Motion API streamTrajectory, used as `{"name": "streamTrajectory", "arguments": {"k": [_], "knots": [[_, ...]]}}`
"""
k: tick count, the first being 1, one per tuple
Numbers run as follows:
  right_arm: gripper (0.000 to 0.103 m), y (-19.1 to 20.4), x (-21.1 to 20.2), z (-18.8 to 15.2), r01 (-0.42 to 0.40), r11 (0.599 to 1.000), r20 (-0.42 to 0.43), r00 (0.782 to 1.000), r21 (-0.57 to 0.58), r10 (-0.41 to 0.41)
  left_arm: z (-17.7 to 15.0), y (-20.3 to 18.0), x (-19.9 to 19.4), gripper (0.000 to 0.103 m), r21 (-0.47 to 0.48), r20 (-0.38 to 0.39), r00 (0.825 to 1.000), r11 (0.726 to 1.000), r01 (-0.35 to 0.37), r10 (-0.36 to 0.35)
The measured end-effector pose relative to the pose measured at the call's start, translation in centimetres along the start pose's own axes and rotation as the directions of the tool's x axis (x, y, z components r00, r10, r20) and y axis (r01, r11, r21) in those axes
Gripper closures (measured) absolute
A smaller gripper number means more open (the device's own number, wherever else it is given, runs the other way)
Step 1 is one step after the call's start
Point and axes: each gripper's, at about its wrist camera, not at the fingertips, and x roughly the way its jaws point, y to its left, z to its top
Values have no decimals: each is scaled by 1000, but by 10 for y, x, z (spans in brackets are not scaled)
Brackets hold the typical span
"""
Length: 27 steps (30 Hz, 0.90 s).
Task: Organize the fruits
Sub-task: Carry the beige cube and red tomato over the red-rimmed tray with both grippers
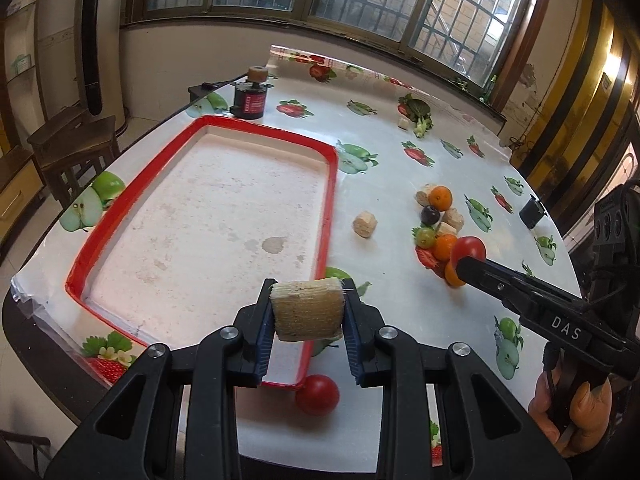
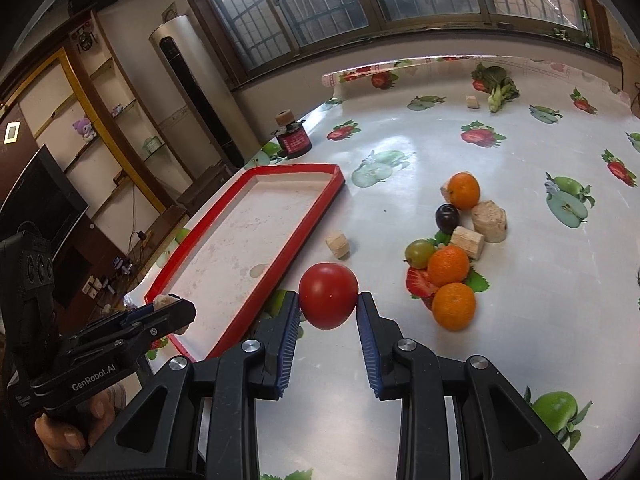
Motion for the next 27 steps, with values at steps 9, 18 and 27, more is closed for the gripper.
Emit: {"name": "streamTrajectory", "arguments": {"k": [9,18,27], "knots": [[73,41,23,2,-63,994,-36,998,-86,60,8,49,-7,75,-82,23,997,994,-75,77],[73,85,57,7,-126,976,-97,989,-177,110,11,74,2,75,-109,8,994,988,-108,110],[73,114,107,18,-115,955,-153,985,-275,75,16,95,24,75,-123,-31,990,983,-137,134]]}}
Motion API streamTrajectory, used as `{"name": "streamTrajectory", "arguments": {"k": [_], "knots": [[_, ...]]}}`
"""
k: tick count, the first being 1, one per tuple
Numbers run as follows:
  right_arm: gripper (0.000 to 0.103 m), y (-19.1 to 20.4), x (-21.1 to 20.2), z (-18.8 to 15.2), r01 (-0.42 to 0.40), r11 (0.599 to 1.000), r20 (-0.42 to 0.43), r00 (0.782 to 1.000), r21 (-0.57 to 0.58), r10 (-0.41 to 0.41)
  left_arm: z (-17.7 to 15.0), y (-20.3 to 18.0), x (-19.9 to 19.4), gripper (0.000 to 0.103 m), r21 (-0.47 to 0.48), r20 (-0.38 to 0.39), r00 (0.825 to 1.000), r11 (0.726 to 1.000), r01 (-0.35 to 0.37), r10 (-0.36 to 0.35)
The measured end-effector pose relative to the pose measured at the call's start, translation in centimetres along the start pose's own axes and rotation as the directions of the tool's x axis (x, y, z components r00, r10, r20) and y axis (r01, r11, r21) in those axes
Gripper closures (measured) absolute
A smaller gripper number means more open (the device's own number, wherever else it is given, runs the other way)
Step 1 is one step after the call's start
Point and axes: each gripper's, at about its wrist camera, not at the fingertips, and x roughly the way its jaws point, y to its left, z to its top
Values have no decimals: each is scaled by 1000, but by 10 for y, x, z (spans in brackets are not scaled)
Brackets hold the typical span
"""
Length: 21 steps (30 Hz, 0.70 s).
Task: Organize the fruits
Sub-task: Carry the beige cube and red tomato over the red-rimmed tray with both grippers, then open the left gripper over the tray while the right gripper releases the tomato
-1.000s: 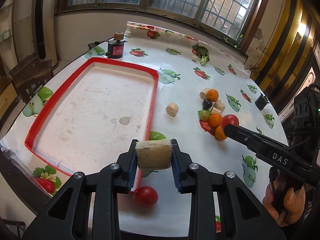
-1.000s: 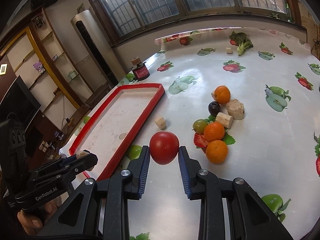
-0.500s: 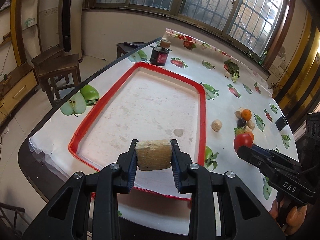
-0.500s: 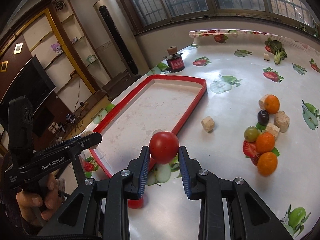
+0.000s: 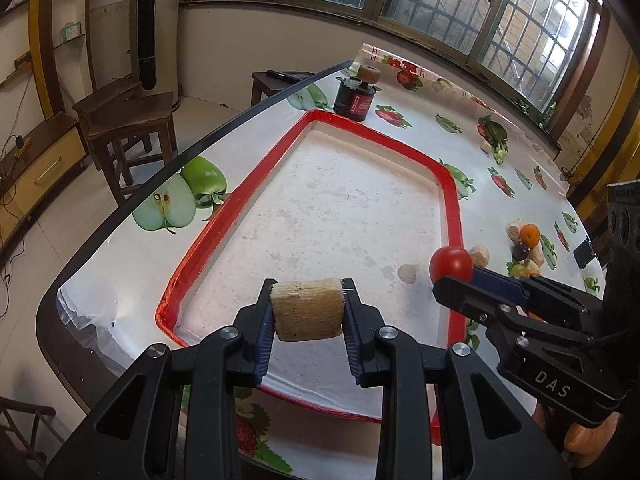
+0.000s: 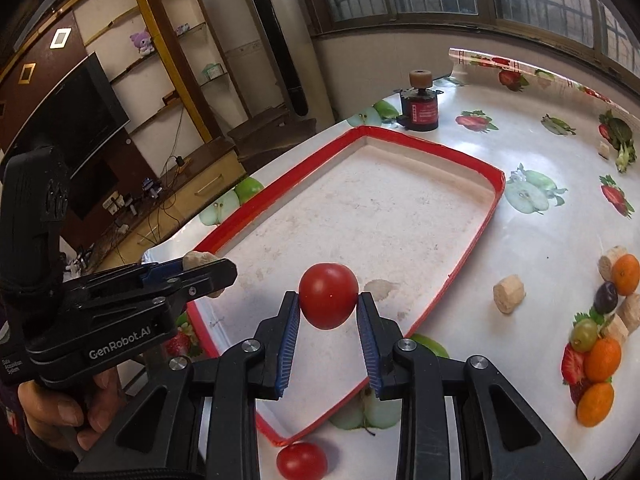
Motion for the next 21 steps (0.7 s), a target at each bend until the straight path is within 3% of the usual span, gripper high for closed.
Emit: {"name": "streamTrajectory", "arguments": {"k": [7,19,21], "knots": [[73,-2,35,16,23,999,-51,998,-40,-25,0,6,11,75,0,-21,1000,1000,-14,14],[72,-3,64,10,37,997,-120,992,-69,-45,-9,14,28,75,-5,-71,996,998,-56,56],[69,-5,64,10,37,997,-123,991,-65,-45,-8,13,28,69,0,-75,995,998,-61,61]]}}
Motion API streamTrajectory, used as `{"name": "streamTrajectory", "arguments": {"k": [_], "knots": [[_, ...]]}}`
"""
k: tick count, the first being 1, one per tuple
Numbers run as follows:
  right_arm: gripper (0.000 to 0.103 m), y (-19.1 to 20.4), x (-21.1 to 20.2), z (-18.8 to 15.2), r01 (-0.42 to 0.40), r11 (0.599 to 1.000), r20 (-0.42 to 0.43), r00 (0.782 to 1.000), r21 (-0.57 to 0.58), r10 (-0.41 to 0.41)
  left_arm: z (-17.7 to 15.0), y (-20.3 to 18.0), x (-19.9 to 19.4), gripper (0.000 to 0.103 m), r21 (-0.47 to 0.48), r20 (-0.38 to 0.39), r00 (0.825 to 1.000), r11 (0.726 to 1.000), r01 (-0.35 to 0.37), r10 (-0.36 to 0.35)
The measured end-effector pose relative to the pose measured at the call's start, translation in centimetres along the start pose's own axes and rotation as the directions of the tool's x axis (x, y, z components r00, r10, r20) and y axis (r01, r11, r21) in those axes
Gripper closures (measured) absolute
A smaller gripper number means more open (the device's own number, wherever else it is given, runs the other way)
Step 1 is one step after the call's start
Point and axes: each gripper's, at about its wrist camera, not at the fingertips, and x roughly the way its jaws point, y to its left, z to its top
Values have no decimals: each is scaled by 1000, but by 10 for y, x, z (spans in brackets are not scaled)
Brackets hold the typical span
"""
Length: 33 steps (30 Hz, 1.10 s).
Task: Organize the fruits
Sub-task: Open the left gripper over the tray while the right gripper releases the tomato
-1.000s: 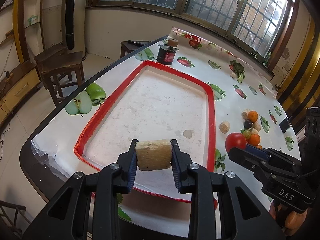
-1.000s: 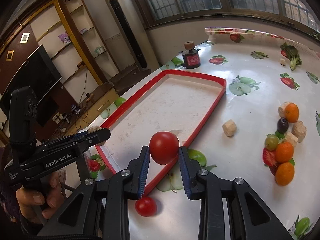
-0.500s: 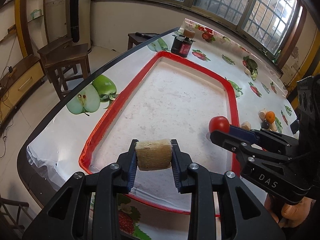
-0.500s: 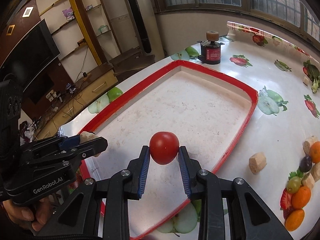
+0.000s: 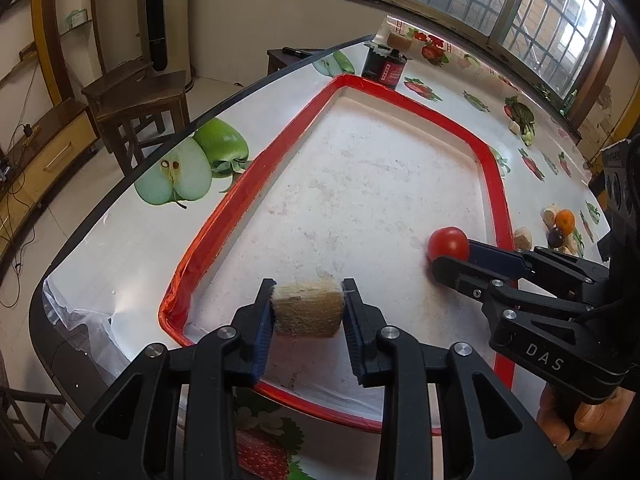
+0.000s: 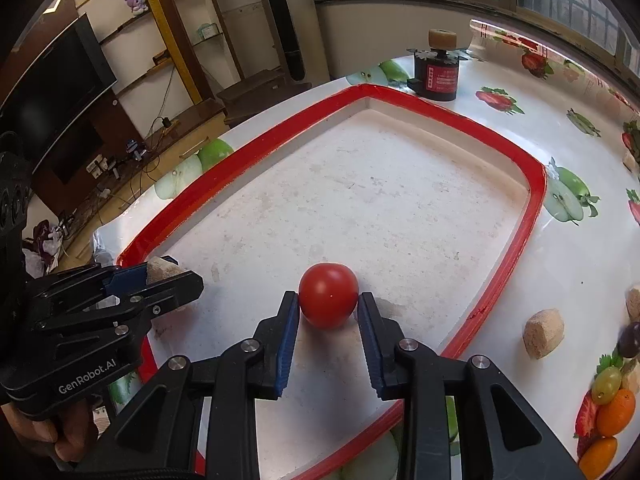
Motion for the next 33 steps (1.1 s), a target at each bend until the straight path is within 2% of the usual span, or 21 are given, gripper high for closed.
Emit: {"name": "streamTrajectory", "arguments": {"k": [2,4,17,33], "knots": [[58,-2,-2,-1,8,1000,4,1000,4,-8,0,-2,-3,46,7,13,1000,1000,-8,8],[52,-3,-7,-1,1,1000,16,1000,7,-1,-1,-2,-6,34,4,19,1000,1000,-16,16],[51,-20,-78,-16,9,998,154,988,64,-18,-8,-7,-39,34,-5,71,997,1000,3,-3],[51,-81,-144,-86,77,972,200,972,222,-123,-20,-73,-60,34,126,84,992,988,88,-99]]}}
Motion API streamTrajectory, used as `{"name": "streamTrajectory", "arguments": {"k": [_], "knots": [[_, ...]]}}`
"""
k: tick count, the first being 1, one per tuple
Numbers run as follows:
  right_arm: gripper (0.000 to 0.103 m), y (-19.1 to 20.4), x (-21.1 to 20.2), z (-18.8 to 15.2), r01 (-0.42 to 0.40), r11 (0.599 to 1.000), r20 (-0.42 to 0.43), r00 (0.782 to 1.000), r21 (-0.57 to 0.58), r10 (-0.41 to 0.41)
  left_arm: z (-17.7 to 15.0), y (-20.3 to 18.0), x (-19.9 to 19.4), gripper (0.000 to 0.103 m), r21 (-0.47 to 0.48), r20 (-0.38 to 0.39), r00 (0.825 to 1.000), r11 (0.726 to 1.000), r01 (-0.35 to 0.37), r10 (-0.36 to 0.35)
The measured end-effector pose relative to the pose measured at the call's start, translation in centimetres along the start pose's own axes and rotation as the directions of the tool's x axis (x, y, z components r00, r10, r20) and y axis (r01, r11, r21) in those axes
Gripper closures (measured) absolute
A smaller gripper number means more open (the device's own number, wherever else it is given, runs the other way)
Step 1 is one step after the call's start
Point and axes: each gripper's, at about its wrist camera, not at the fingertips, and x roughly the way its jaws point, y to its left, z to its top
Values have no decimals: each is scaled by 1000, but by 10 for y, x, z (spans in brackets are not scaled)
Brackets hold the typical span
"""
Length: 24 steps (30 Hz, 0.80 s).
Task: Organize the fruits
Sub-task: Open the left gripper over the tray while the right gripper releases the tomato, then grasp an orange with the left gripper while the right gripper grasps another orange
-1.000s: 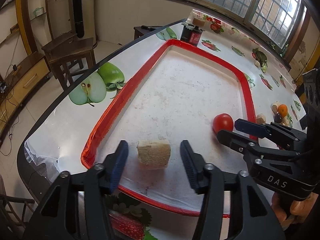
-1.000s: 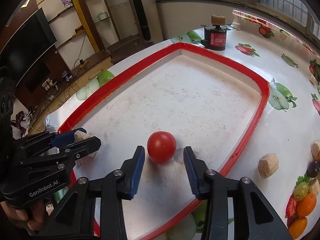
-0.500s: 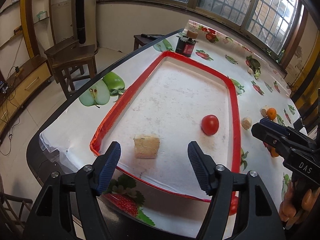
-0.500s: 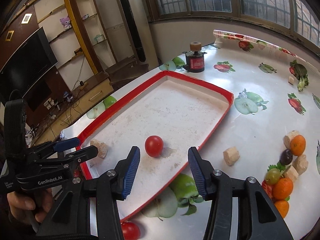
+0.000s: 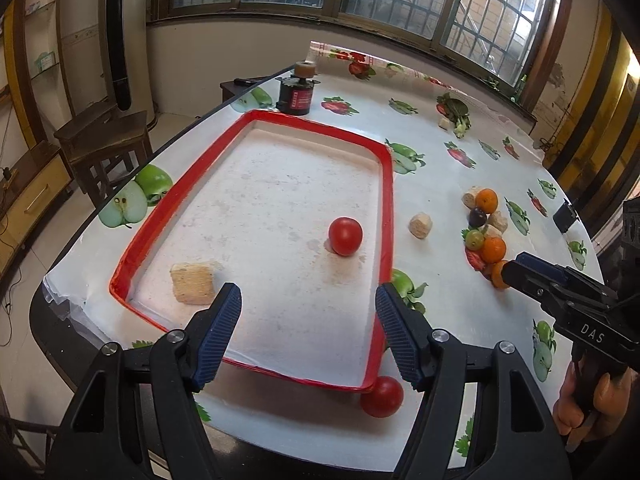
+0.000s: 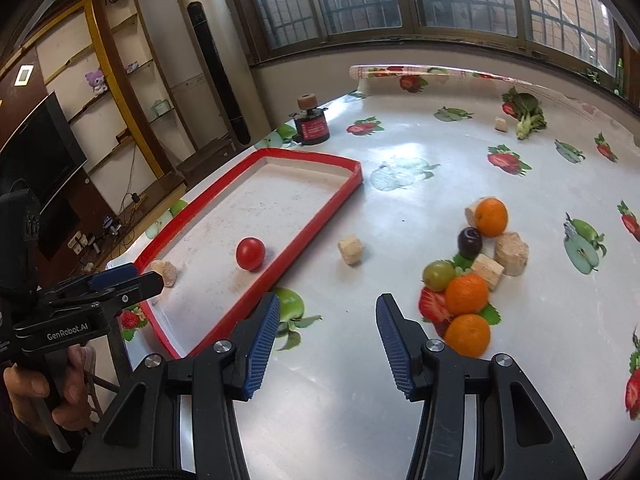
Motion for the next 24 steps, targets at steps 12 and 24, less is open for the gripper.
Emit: {"name": "streamTrajectory", "arguments": {"k": [12,24], "knots": [[49,-57,-33,-27,87,991,24,996,106,-90,-6,-41,-1,34,68,-14,999,997,38,-38],[49,-89,-58,-44,124,977,46,990,171,-133,-8,-77,-1,34,131,-25,998,989,68,-66]]}}
